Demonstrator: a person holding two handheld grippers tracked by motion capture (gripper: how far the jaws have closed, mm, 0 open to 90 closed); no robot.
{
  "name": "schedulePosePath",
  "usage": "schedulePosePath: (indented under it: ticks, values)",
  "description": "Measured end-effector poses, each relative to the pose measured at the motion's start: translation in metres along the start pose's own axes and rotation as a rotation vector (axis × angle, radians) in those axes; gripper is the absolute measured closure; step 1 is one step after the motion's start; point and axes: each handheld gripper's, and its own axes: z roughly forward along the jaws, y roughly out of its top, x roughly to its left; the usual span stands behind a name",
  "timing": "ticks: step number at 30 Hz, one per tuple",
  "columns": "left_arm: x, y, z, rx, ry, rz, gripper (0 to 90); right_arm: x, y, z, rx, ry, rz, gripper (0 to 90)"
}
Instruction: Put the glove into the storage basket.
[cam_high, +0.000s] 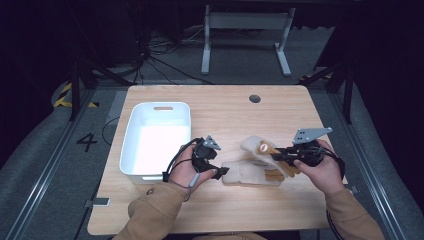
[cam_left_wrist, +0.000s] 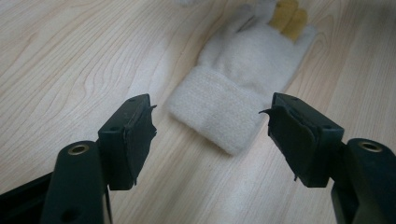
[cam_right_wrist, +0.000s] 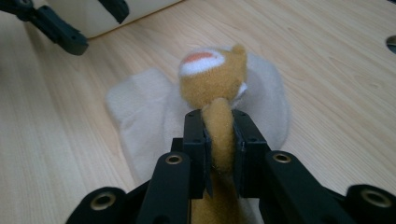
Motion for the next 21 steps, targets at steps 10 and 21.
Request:
schedulePosePath:
  ticks: [10, 21]
  values:
    - [-0.001, -0.001, 0.002, 0.007, -0.004, 0.002, 32.5, 0.016, 0.005, 0.014, 0.013, 0.110, -0.060, 78.3]
    - [-0.001, -0.001, 0.003, 0.017, -0.006, 0.005, 32.9, 0.025, 0.004, 0.027, 0.037, 0.177, -0.094, 77.9]
